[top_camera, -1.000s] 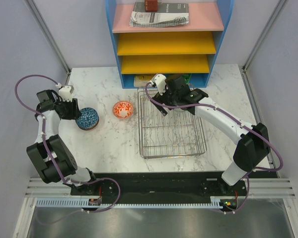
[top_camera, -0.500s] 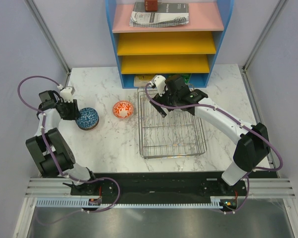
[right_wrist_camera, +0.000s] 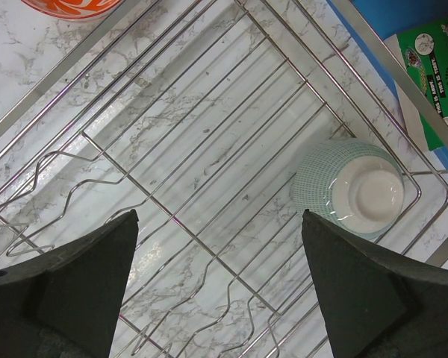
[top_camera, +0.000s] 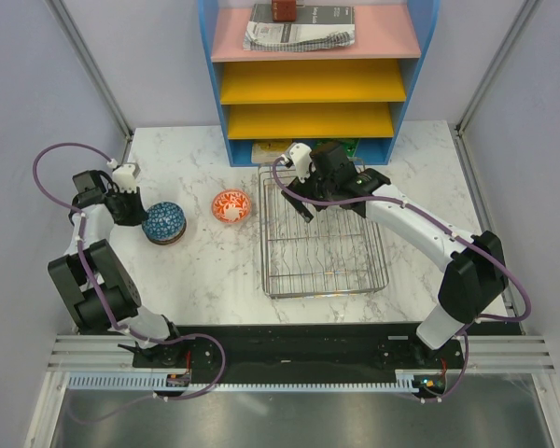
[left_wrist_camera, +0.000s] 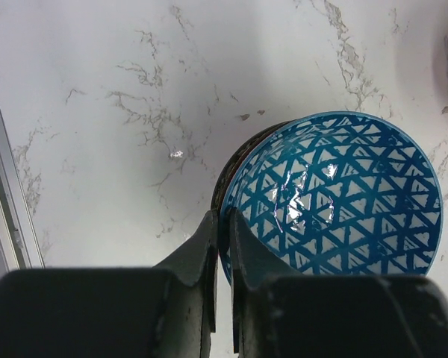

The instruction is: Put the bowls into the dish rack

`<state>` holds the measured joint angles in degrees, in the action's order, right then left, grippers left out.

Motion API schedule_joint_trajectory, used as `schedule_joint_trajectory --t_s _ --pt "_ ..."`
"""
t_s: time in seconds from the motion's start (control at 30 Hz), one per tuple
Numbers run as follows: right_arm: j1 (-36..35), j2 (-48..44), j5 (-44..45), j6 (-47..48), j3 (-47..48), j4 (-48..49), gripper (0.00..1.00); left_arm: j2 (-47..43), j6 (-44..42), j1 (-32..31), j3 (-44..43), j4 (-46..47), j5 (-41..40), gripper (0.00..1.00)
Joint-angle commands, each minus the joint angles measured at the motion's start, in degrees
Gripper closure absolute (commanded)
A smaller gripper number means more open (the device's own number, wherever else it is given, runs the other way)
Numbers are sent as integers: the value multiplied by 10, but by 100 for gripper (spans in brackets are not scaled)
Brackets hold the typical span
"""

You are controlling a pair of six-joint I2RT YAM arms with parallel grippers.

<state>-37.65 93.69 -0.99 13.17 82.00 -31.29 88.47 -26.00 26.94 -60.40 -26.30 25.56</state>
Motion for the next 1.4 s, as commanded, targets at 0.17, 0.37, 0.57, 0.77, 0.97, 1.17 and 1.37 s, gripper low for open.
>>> schedule_joint_trajectory --t_s 0.17,0.37,0.57,0.77,0.97,1.17,1.37 --pt "-1 -19 -9 -13 4 10 2 -15 10 1 -30 9 11 98" --pt "-1 -18 -6 -13 7 8 2 -50 21 0 -59 -25 53 98" --pt "-1 -18 -7 -14 10 6 2 -68 27 -7 -89 -58 73 98" --pt "-1 -18 -9 -16 9 5 2 -73 24 -9 -89 -63 73 98" --pt "-2 -20 -10 -17 9 4 2 -72 22 -10 -85 -62 72 98" --pt "-1 -16 -14 -19 8 4 2 -87 22 -13 -89 -74 110 98" --pt "-1 1 -57 -35 11 4 2 -129 16 -48 -89 -104 145 98"
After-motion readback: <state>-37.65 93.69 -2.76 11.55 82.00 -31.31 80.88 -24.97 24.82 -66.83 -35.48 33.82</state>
